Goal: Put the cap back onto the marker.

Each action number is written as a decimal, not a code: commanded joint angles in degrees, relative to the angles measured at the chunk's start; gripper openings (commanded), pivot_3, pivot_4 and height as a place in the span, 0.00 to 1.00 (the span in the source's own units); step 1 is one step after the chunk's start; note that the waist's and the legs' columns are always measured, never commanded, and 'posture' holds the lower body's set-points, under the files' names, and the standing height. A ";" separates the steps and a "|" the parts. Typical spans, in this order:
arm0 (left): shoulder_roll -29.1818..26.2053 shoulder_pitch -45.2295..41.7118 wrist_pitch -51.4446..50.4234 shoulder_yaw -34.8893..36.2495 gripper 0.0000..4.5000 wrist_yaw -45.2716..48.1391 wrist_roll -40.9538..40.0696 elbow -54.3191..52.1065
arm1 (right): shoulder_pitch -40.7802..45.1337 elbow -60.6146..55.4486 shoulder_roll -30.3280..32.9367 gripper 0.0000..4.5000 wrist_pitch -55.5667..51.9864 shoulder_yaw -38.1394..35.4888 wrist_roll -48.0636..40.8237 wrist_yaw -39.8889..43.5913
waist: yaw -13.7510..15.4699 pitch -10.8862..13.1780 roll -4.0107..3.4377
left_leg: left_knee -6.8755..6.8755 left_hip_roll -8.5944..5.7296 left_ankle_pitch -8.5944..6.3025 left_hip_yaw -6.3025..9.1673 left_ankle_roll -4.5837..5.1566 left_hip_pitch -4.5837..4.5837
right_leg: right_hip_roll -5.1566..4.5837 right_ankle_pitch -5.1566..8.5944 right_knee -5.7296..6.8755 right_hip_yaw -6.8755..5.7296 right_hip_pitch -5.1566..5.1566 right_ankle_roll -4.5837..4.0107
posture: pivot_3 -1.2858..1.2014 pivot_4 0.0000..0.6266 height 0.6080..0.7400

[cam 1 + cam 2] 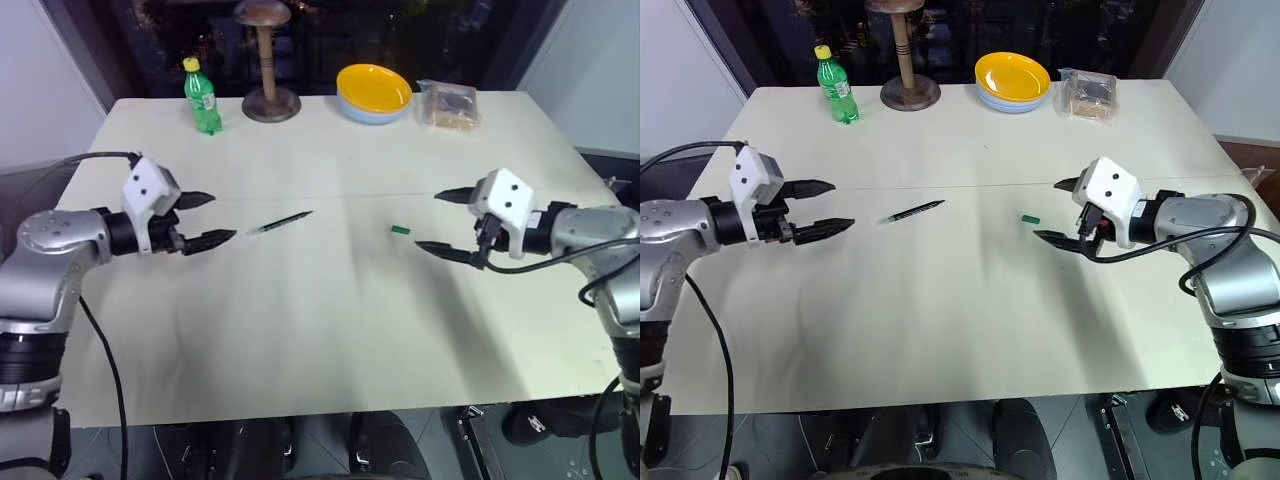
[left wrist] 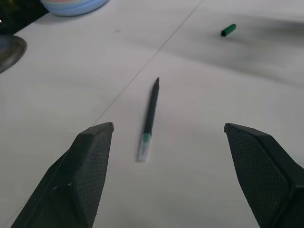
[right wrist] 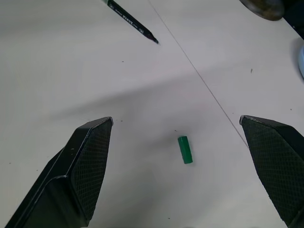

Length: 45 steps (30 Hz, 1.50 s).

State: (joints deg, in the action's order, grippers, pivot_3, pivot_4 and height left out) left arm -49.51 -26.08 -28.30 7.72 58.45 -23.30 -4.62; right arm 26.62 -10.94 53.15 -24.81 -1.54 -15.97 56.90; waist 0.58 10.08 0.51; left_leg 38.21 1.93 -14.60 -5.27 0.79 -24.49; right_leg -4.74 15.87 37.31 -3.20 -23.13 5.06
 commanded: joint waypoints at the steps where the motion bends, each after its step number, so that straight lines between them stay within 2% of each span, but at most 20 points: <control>1: -0.58 -0.53 0.52 1.82 0.87 -0.31 -0.75 -0.91 | 0.86 -0.61 0.12 0.99 0.91 -1.11 -0.03 0.06 | 0.02 0.00 0.00 | 0.00 0.00 0.00 0.00 0.00 0.00 | 0.00 0.00 0.00 0.00 0.00 0.00 | 0.52 0.24 1.00; 16: 0.44 -1.19 1.01 0.50 0.87 -1.04 0.37 0.46 | -1.52 -2.74 0.21 0.99 -0.32 -2.11 -0.45 -1.17 | 0.02 0.00 0.00 | 0.00 0.00 0.00 0.00 0.00 0.00 | 0.00 0.00 0.00 0.00 0.00 0.00 | 0.52 0.24 1.00; 24: 7.28 -5.70 1.95 -2.33 0.87 -3.52 1.31 8.06 | -5.77 -8.58 -1.62 0.99 -4.06 -4.64 -1.38 -6.55 | 0.12 0.00 0.01 | 0.02 -0.01 0.00 0.00 0.00 0.00 | 0.00 -0.01 0.02 -0.01 0.03 0.01 | 0.52 0.24 1.00; 29: 11.05 -12.97 8.70 -7.24 0.87 -1.51 6.14 21.63 | -9.79 -17.02 -6.18 0.99 -9.20 -7.44 -3.38 -13.47 | 0.20 -0.01 0.01 | 0.02 -0.01 0.01 0.00 -0.01 0.00 | 0.04 -0.01 0.03 -0.02 0.02 0.02 | 0.52 0.24 1.00; 39: 18.97 -29.31 30.61 -13.55 0.87 3.81 17.34 59.49 | -19.23 -29.52 -11.63 0.99 -15.38 -10.07 -4.01 -23.10 | 0.19 0.00 0.05 | 0.05 -0.11 -0.01 -0.06 0.02 -0.04 | 0.06 -0.01 0.01 -0.04 -0.01 0.02 | 0.52 0.24 1.00; 45: 21.53 -34.30 40.07 -14.09 0.87 3.13 22.12 70.79 | -22.16 -33.47 -13.07 0.99 -17.33 -10.70 -4.24 -26.29 | 0.09 0.00 0.06 | 0.04 -0.10 -0.02 -0.06 0.04 -0.05 | 0.06 -0.01 0.01 -0.03 -0.03 0.02 | 0.52 0.24 1.00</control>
State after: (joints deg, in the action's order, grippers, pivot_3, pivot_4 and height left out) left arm -27.79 -58.46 9.21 -6.77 61.85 -2.12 64.82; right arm 4.52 -41.44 40.32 -41.94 -10.38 -19.75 31.72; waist 0.67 10.08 0.57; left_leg 38.25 1.84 -14.62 -5.32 0.83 -24.55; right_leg -4.68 15.86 37.32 -3.23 -23.17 5.08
